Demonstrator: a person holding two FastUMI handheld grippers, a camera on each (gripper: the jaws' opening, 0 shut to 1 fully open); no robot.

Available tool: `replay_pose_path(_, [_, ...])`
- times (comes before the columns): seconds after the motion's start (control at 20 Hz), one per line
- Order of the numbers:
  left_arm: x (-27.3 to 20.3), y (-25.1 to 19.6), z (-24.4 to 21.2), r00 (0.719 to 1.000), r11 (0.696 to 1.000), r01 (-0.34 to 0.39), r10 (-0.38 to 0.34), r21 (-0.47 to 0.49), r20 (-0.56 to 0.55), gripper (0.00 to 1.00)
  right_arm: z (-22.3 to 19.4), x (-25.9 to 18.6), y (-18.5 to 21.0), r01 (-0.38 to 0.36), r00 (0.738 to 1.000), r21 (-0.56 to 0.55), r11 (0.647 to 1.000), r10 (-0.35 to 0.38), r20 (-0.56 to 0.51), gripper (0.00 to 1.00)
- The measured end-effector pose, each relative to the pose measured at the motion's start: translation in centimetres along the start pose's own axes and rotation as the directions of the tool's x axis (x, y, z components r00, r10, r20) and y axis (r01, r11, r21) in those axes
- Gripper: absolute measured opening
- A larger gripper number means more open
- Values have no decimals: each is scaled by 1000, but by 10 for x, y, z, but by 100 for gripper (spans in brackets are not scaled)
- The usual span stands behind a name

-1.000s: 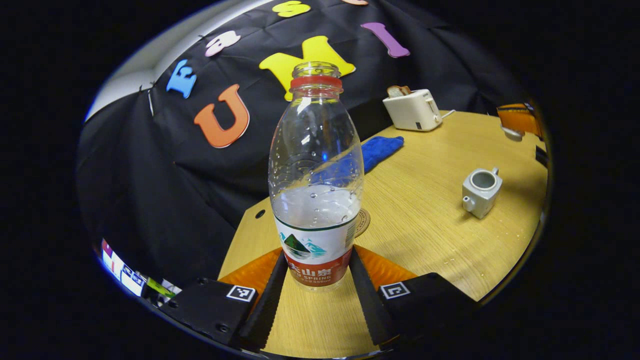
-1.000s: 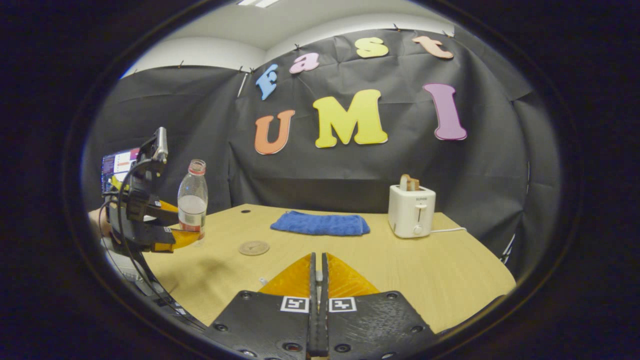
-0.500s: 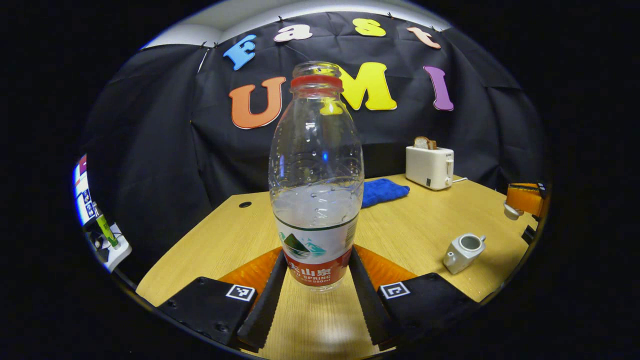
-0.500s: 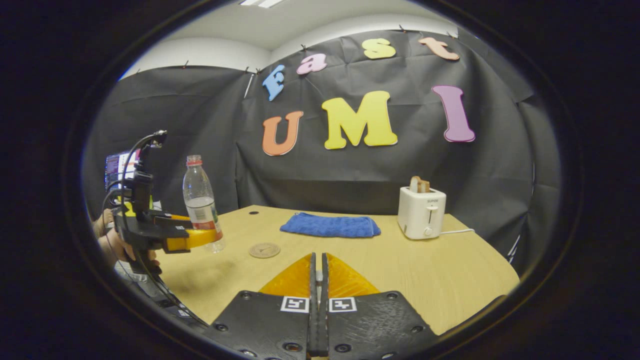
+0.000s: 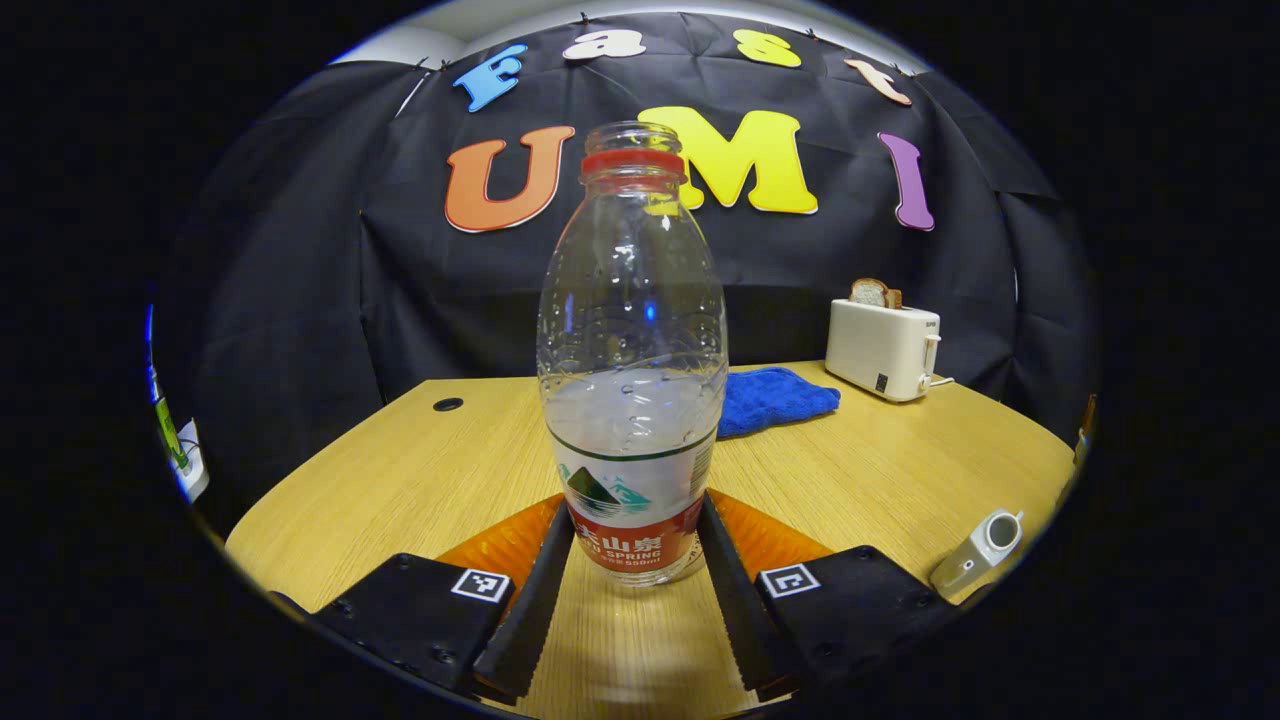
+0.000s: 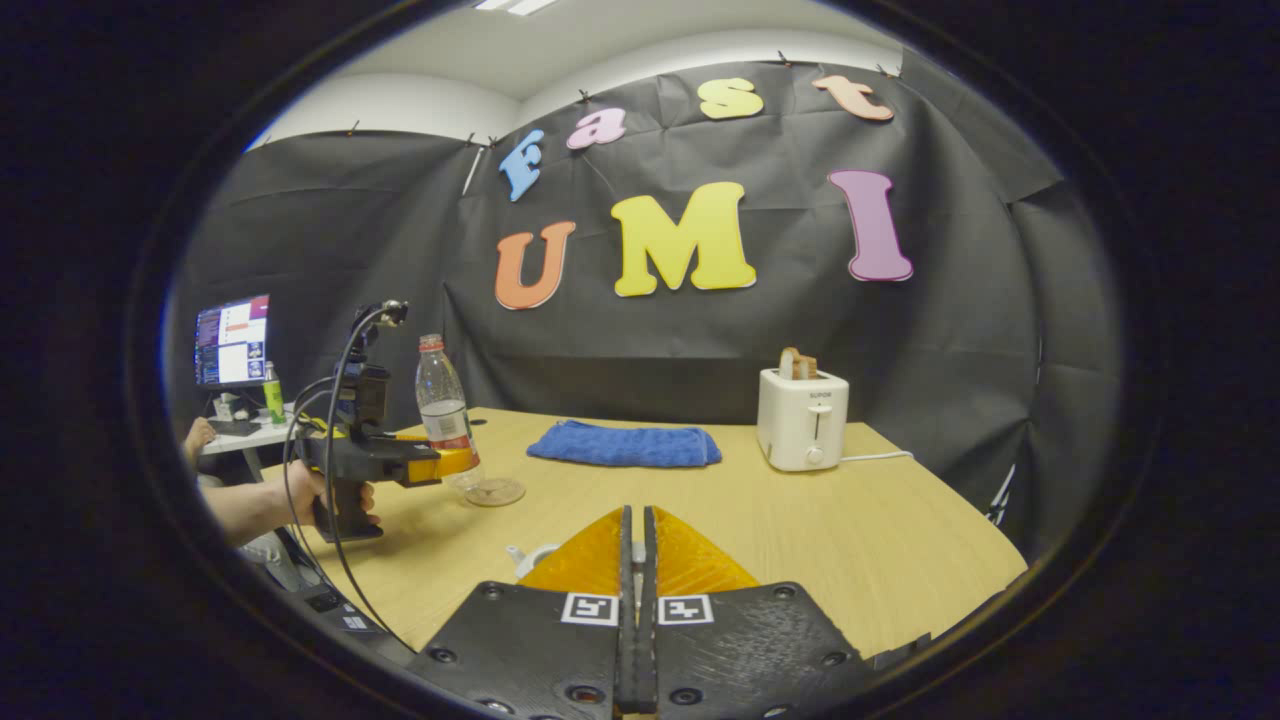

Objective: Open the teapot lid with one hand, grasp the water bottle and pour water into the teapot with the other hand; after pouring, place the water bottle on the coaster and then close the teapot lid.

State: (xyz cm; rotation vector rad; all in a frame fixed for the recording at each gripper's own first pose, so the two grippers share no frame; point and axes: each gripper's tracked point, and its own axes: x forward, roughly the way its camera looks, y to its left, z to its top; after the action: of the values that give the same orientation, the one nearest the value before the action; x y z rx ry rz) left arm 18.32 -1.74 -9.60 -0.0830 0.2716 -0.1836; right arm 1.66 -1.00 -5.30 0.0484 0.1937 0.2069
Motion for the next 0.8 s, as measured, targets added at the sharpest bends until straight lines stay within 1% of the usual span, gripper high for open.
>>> replay_pose_path(0.15, [18, -3, -4, 1000, 1000, 12, -13, -13, -12, 76, -5, 3, -8, 21, 1000, 7, 1000, -21, -10, 2])
replay_pose_path(0.2, [23, -3, -4, 1000, 1000, 11, -11, -11, -15, 76, -7, 5, -9, 24, 1000, 10, 1000, -23, -17, 0])
replay_pose_path(0.25, [28, -3, -3, 1000, 1000, 10, -10, -7, -19, 76, -10, 6, -9, 25, 999, 9, 1000, -24, -23, 2])
replay_pose_path(0.3, [31, -2, -4, 1000, 1000, 11, -11, -1, -20, 76, -12, 7, -9, 27, 999, 5, 1000, -27, -27, 0])
replay_pose_path(0.4, [39, -1, -8, 999, 1000, 9, -8, 7, -35, 76, -12, 8, -10, 28, 999, 3, 1000, -28, -32, 0])
replay_pose_path(0.5, [41, -4, -14, 998, 1000, 19, -19, -6, -58, 76, -13, 9, -11, 32, 999, 2, 999, -32, -32, 0])
replay_pose_path(0.65, [41, -5, -13, 998, 1000, 22, -23, -14, -62, 79, -14, 10, -11, 31, 999, 5, 1000, -31, -37, 0])
replay_pose_path(0.8, [39, -7, -17, 996, 999, 37, -39, -26, -84, 80, -14, 10, -7, 26, 999, 0, 1000, -26, -37, 0])
